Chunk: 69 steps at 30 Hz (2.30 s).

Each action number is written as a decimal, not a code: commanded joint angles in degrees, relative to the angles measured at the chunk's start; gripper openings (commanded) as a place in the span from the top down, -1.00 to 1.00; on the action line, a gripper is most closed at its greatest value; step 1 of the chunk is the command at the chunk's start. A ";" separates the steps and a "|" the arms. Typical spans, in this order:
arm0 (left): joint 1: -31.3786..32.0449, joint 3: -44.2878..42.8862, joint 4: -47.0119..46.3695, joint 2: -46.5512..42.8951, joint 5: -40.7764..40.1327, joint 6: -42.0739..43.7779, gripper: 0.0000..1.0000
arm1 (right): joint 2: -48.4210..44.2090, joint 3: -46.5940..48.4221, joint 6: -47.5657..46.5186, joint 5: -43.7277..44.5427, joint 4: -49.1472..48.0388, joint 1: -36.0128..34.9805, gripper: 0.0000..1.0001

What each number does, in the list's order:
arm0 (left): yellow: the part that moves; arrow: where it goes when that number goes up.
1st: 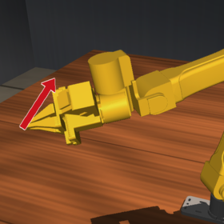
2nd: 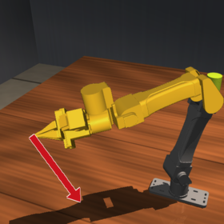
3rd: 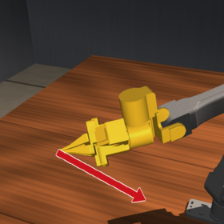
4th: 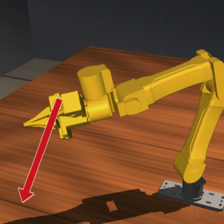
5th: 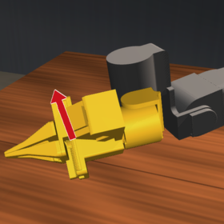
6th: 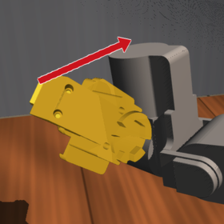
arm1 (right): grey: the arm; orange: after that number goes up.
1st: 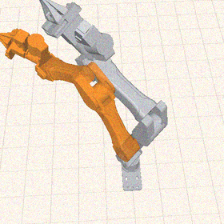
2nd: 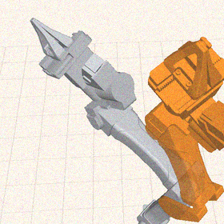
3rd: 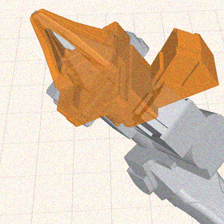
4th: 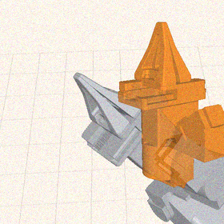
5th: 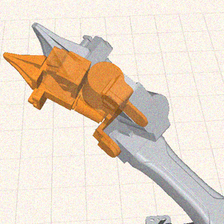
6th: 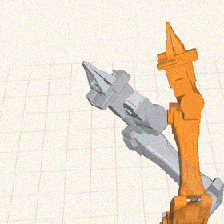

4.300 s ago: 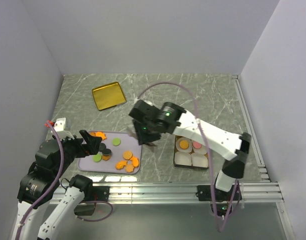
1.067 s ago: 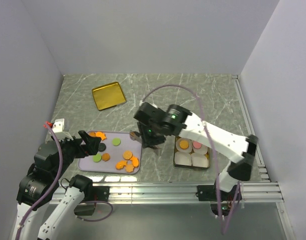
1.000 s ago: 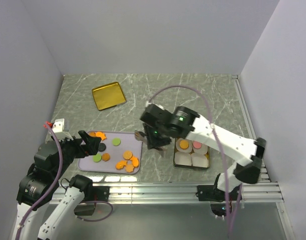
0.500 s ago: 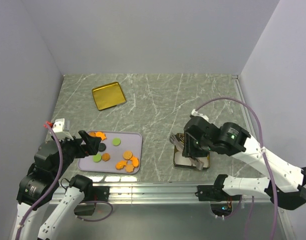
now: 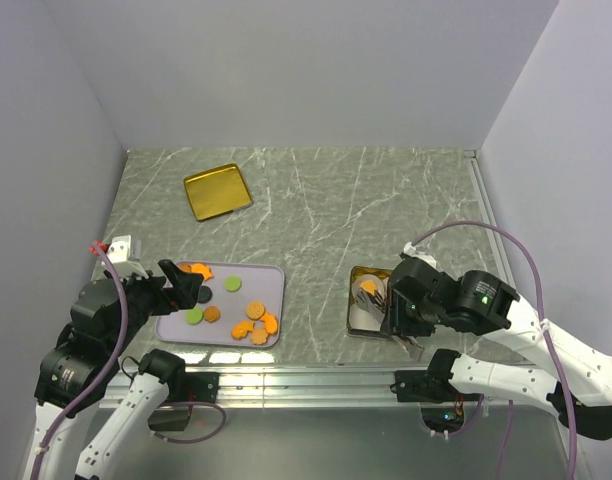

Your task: Pack the cookies

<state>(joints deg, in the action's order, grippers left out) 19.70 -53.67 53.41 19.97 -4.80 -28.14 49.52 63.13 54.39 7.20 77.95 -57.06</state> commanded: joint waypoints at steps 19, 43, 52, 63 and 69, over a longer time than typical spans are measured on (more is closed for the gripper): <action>0.16 -0.65 -1.38 0.69 -0.30 0.10 -0.99 | -2.23 -7.94 1.95 -1.49 -2.54 0.28 0.06; 0.16 -0.38 -1.55 1.04 0.14 0.37 -0.99 | 4.97 3.04 -1.30 2.03 -2.36 0.28 -0.16; 0.16 -0.47 -1.73 1.04 0.14 0.37 -0.99 | 14.98 12.69 -7.36 1.50 -5.79 0.28 -0.15; 0.16 -0.47 -1.55 0.69 -0.30 0.10 -0.99 | 36.41 29.14 -15.63 -0.52 -10.45 -2.88 -0.16; -0.10 -0.47 -1.46 0.16 -0.56 -0.07 -0.99 | 48.80 40.83 -19.23 -1.66 -9.40 -5.25 -0.15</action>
<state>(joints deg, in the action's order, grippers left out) 19.70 -53.69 53.41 20.14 -4.84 -28.16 94.61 98.37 38.41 6.02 69.21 -61.08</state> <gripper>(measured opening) 0.995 0.579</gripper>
